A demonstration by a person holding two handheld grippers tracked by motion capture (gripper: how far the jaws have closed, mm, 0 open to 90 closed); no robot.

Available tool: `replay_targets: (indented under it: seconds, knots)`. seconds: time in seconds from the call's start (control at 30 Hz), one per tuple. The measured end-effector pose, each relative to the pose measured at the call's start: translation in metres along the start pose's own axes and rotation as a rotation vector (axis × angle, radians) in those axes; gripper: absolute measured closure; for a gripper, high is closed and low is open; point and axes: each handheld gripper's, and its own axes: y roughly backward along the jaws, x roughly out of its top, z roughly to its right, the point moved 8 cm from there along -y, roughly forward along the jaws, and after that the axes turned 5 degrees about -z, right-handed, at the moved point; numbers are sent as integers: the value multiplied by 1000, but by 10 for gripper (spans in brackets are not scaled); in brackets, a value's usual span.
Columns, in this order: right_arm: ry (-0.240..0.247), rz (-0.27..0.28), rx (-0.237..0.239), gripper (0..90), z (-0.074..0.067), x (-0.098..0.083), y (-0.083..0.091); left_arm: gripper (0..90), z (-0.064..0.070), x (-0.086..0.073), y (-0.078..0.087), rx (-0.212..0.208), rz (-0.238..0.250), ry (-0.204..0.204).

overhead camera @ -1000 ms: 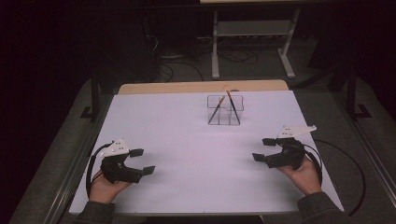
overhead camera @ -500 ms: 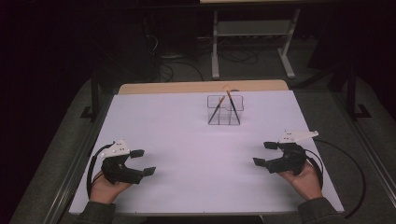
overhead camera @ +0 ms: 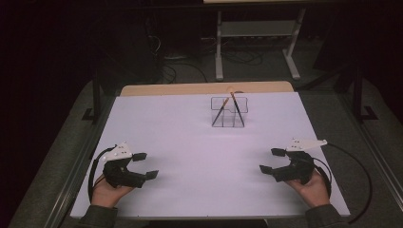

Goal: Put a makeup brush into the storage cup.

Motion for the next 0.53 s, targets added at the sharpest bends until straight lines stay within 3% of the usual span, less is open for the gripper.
replay_targets:
  seconds: [0.53]
  knots:
    - [-4,-1,-4,147,-1,-5,-2,173,2,-2,-4,-8,-10,-7]
